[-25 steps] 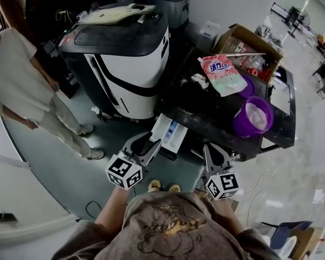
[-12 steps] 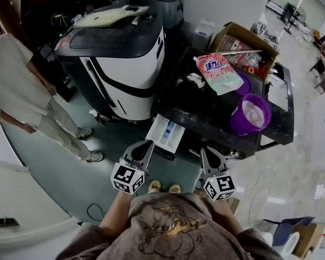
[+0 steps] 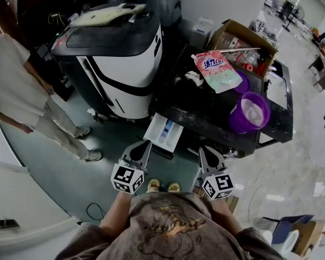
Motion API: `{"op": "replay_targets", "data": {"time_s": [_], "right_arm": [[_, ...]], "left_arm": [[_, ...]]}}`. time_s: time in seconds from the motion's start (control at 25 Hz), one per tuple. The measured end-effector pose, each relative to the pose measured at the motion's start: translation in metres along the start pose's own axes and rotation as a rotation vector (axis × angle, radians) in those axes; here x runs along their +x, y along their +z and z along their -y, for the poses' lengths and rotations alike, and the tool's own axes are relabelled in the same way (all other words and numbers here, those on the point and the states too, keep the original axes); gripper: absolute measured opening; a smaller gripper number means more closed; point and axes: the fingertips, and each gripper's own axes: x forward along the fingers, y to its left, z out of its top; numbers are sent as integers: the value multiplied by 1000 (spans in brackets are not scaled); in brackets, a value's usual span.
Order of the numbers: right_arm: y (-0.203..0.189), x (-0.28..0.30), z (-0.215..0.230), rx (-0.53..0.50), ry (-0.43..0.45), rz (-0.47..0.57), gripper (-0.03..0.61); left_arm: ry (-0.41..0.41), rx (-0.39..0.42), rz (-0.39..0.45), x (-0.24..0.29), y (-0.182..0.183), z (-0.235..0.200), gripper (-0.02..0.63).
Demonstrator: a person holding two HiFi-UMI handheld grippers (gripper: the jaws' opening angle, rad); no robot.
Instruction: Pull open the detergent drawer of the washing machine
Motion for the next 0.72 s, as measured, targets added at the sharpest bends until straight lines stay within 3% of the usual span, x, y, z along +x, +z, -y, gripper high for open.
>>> {"op": "replay_targets", "data": {"time_s": [0.72], "right_arm": [[0,2,-1,6,6,-5,3]], "left_arm": [[7,-29,4,2,2,-5,21]]}}
